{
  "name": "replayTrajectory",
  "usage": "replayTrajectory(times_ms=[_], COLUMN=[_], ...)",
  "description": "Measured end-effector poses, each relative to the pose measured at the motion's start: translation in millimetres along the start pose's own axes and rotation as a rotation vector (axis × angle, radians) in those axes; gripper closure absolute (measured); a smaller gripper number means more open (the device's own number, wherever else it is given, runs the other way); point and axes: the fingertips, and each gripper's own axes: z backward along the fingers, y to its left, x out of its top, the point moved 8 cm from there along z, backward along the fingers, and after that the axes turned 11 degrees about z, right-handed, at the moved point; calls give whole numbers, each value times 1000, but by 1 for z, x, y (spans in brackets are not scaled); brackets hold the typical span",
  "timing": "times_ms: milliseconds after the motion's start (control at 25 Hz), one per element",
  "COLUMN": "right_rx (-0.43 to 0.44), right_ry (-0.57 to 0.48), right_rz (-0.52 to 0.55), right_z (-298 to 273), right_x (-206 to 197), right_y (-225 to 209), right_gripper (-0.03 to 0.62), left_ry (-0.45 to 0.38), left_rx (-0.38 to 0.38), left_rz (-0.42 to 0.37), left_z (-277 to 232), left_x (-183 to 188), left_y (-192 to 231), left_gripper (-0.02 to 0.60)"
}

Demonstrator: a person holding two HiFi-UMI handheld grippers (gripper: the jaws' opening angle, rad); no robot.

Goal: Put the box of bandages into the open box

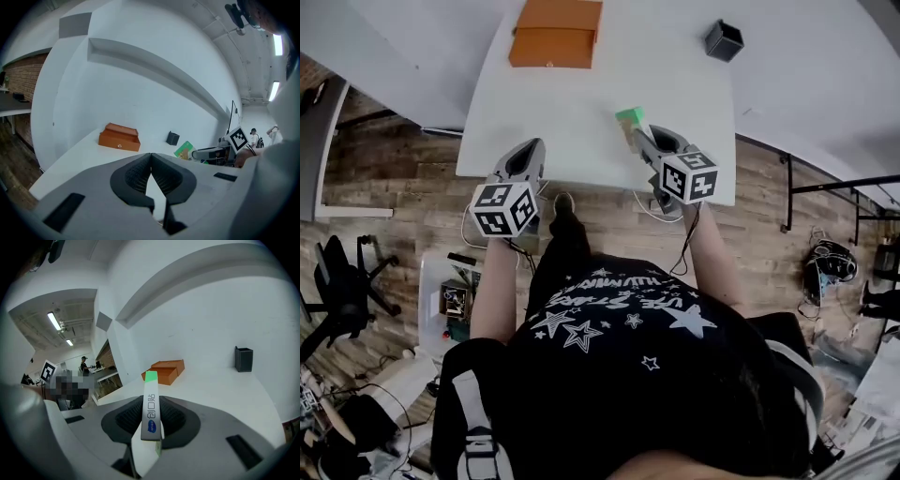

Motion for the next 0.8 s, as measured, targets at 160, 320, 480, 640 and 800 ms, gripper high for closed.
replayTrajectory(times_ms=[160, 320, 480, 640, 800], right_rx=[23, 48, 59, 69, 70], right_ry=[8, 10, 8, 12, 14], right_rz=[27, 78, 109, 140, 180], right_z=[-48, -97, -144, -174, -198], right_x=[25, 57, 86, 108, 130], right_y=[-14, -23, -28, -37, -42], right_gripper=[479, 480, 480, 480, 480], left_ry=[-5, -17, -18, -13, -18], left_rx=[2, 15, 20, 12, 6], left_rz=[16, 16, 17, 11, 9], left_z=[-30, -52, -72, -89, -99], left_x=[27, 55, 81, 100, 120], left_y=[35, 73, 107, 124, 138], left_gripper=[561, 561, 561, 561, 561])
